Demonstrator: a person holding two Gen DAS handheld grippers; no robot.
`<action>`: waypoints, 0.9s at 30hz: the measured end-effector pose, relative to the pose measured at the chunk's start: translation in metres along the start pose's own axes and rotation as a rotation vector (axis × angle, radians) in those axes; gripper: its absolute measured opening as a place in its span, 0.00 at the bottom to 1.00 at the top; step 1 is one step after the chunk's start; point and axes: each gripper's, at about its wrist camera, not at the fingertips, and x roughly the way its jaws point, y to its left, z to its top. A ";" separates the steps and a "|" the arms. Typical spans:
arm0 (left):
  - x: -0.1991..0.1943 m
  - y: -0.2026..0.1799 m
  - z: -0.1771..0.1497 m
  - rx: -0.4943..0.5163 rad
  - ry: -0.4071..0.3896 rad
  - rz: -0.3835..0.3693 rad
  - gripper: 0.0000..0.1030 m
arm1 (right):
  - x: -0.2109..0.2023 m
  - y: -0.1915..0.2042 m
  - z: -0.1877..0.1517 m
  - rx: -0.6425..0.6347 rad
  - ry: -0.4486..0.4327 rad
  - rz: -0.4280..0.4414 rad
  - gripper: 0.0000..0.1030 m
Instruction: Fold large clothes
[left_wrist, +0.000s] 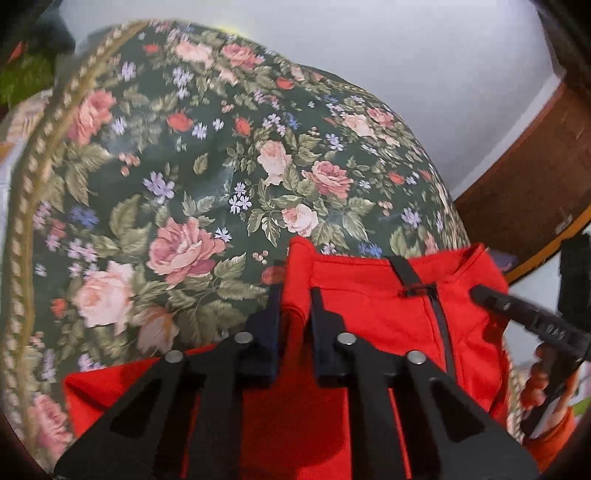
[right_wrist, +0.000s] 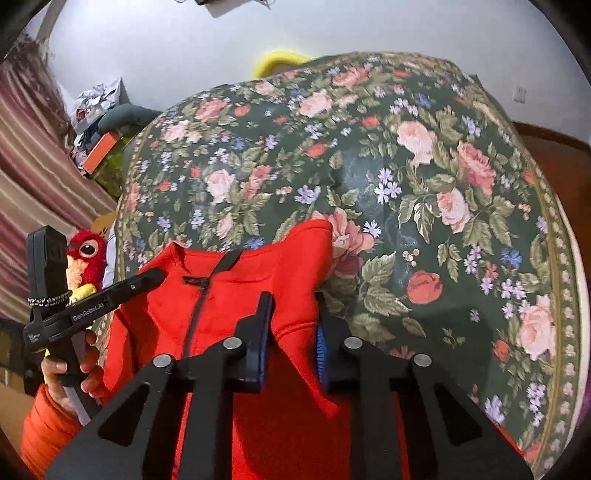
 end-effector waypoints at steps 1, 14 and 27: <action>-0.010 -0.006 -0.002 0.023 -0.011 0.010 0.09 | -0.008 0.006 -0.001 -0.016 -0.014 -0.005 0.15; -0.148 -0.063 -0.050 0.221 -0.092 0.031 0.08 | -0.117 0.068 -0.054 -0.116 -0.072 0.017 0.14; -0.201 -0.074 -0.151 0.246 -0.056 -0.040 0.08 | -0.144 0.069 -0.158 -0.067 -0.009 0.079 0.14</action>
